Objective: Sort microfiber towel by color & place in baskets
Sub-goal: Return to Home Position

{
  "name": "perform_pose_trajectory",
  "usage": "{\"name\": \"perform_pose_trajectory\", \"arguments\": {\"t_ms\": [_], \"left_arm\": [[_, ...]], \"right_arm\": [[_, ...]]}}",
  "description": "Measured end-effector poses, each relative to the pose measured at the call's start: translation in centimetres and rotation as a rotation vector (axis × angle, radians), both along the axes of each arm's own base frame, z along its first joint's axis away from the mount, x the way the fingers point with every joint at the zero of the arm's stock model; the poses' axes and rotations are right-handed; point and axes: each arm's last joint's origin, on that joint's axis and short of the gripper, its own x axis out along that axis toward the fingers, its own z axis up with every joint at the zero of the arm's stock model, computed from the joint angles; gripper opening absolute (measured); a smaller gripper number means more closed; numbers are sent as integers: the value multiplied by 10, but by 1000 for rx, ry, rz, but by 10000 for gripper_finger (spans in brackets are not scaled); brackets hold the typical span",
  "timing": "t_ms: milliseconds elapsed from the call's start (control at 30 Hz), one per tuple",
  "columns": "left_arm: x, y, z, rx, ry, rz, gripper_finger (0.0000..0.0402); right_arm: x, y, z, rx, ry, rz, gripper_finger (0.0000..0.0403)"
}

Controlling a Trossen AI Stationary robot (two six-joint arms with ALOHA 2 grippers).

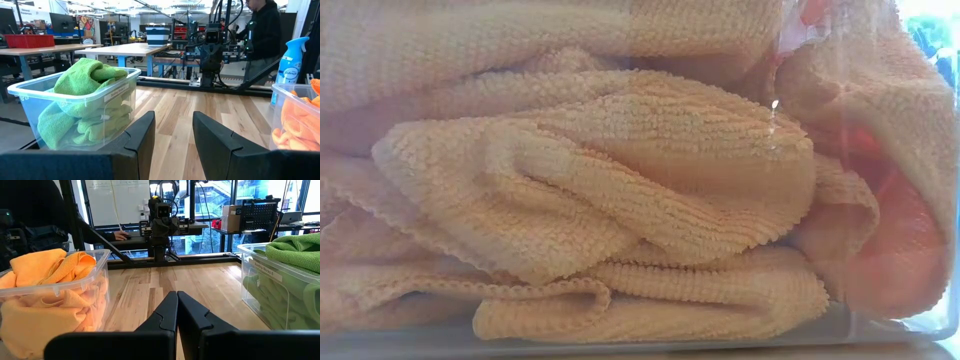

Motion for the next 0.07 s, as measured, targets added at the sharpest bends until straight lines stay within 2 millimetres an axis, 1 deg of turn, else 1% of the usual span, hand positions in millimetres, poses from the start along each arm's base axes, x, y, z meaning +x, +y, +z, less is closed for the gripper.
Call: {"name": "perform_pose_trajectory", "arguments": {"t_ms": [67], "left_arm": [[0,0,0,0,0,0,122]], "right_arm": [[0,0,0,0,0,0,0]]}}
